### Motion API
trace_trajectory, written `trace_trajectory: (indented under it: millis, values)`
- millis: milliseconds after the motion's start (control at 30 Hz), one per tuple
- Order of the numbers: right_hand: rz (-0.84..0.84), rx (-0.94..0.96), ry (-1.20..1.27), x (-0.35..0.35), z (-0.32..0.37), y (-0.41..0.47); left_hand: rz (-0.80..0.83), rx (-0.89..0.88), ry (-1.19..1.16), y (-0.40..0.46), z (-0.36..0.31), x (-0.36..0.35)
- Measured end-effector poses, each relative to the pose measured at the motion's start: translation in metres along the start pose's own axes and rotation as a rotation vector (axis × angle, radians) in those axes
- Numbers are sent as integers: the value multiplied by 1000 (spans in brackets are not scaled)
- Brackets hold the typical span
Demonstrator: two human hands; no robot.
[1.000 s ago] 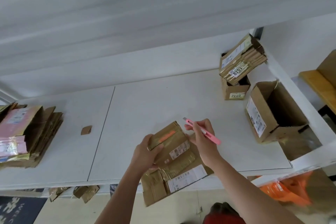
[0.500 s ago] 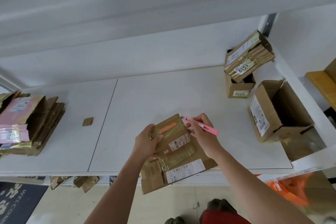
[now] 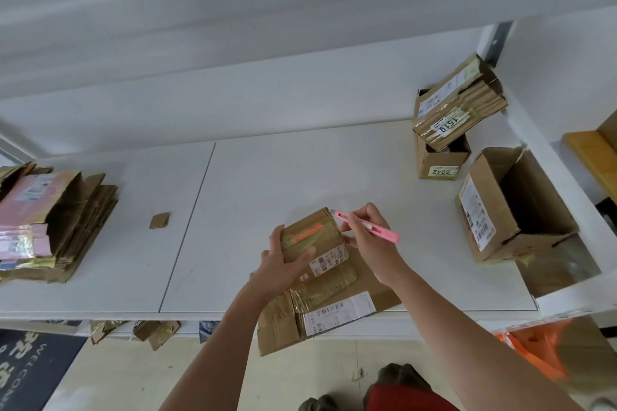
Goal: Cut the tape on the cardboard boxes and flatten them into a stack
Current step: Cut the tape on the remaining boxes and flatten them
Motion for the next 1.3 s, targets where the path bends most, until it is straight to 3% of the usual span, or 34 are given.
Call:
trace_trajectory:
  millis: [533, 1133, 1300]
  values:
    - [155, 137, -290, 10, 11, 5, 24, -45, -22, 10, 7, -5]
    - [241, 135, -314, 41, 10, -34, -13, -80, -37, 6, 10, -12]
    - [145, 145, -220, 38, 19, -25, -5, -97, -76, 3, 9, -12]
Point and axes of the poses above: each hand's wrist, its own y-axis towards the middle knuckle, its own x-axis out of the back of the hand, z = x × y, the point moved 1 cm from there along y, towards the middle knuckle, and after that the axes turned 5 degrees about x, right-handed, at the moved point
